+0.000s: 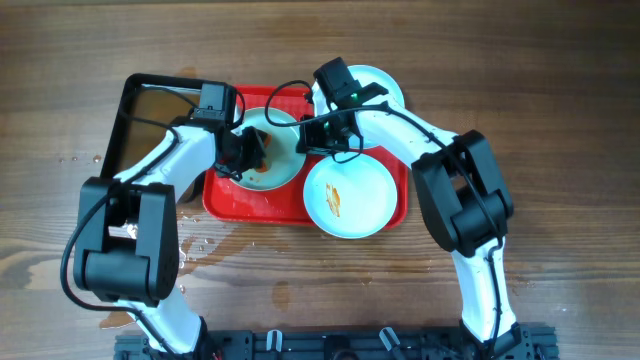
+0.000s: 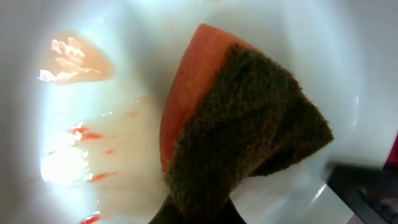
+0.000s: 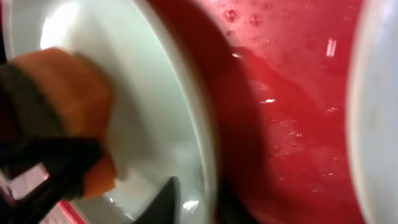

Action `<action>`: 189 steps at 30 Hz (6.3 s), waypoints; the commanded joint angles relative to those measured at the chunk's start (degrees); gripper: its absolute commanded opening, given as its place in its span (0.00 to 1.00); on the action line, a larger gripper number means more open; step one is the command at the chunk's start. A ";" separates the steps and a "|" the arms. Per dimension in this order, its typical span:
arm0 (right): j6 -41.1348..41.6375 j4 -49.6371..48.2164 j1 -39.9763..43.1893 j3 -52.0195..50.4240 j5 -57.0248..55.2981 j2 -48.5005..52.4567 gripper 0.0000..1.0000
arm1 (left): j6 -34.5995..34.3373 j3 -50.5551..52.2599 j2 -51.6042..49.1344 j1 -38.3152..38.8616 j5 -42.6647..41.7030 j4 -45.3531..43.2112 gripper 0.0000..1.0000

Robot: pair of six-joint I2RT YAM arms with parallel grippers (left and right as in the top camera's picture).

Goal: Clean dirty plates on tray and stack at the side

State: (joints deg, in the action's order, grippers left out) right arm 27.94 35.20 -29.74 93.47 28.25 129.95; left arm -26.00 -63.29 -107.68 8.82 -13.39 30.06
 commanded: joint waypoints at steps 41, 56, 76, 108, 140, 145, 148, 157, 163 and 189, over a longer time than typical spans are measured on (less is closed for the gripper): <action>1.97 -0.66 -0.59 -0.24 -1.44 2.34 0.04 | -14.99 -5.86 -1.49 -2.03 16.20 9.84 0.04; 1.29 -0.83 -0.13 -0.15 -1.29 2.27 0.04 | -4.20 -28.65 6.10 -9.75 16.26 33.16 0.04; -11.93 7.80 -7.76 1.90 -52.52 -21.14 0.04 | -1.16 -28.41 -2.03 -20.09 10.12 32.76 0.04; -12.63 2.58 -19.47 1.66 -67.25 -21.18 0.04 | 2.73 -21.57 -2.86 -19.80 0.68 27.52 0.04; 6.60 4.17 -2.93 -0.13 -18.38 -6.58 0.15 | 4.42 -11.82 7.50 -10.10 -0.52 18.58 0.04; 6.75 5.73 -2.86 -0.13 -18.36 -6.58 0.41 | 4.17 -11.80 7.50 -7.78 -0.70 19.50 0.04; 6.71 5.09 -2.64 -0.13 -18.36 -6.58 0.48 | 0.66 -11.58 7.50 -5.88 -0.68 19.39 0.04; 3.43 1.57 -1.20 -0.20 -18.91 -4.59 0.41 | -9.07 -7.65 7.39 0.33 -0.48 13.99 0.04; 3.78 0.92 -1.16 -0.20 -17.86 -1.36 0.34 | -14.40 -5.92 7.39 3.85 3.10 10.99 0.04; 11.02 4.90 1.31 -0.17 -12.74 -0.90 0.04 | -16.17 -5.92 -0.42 9.09 13.27 5.84 0.04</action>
State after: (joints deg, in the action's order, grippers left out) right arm 40.25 39.88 -28.49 93.58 15.00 127.63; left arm -45.78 -69.60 -103.81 16.93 -1.30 36.58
